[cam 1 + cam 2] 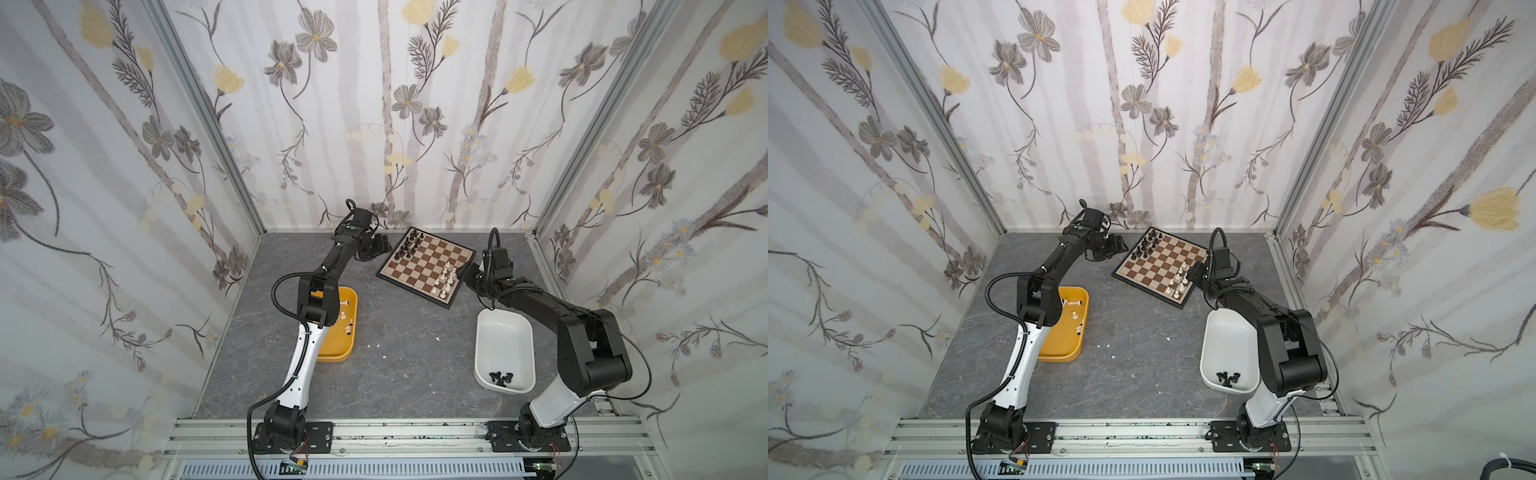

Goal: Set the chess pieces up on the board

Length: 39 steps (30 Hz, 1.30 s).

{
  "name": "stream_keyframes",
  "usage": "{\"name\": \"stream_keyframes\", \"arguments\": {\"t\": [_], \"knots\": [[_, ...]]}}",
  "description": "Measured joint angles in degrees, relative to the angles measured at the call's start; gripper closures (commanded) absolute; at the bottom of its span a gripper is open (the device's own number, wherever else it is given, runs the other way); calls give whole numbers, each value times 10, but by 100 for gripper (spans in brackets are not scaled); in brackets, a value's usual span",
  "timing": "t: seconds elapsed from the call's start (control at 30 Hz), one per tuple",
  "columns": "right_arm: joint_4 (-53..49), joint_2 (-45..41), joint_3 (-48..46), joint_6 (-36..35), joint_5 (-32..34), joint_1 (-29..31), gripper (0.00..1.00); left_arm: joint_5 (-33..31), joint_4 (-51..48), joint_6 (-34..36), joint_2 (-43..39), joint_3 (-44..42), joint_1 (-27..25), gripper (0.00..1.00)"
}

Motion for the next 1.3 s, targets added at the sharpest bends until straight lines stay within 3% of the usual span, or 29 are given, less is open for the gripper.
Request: {"name": "stream_keyframes", "arguments": {"t": [0.23,0.63,1.1,1.3], "knots": [[53,95,57,11,-26,-25,48,32,33,1,24,4,0,32],[73,188,113,30,-43,-52,52,73,83,7,21,-31,-2,35],[69,230,136,48,-47,-60,53,73,110,18,-2,-78,-3,35],[68,235,139,60,-57,-59,58,73,96,22,-6,-79,-4,38]]}}
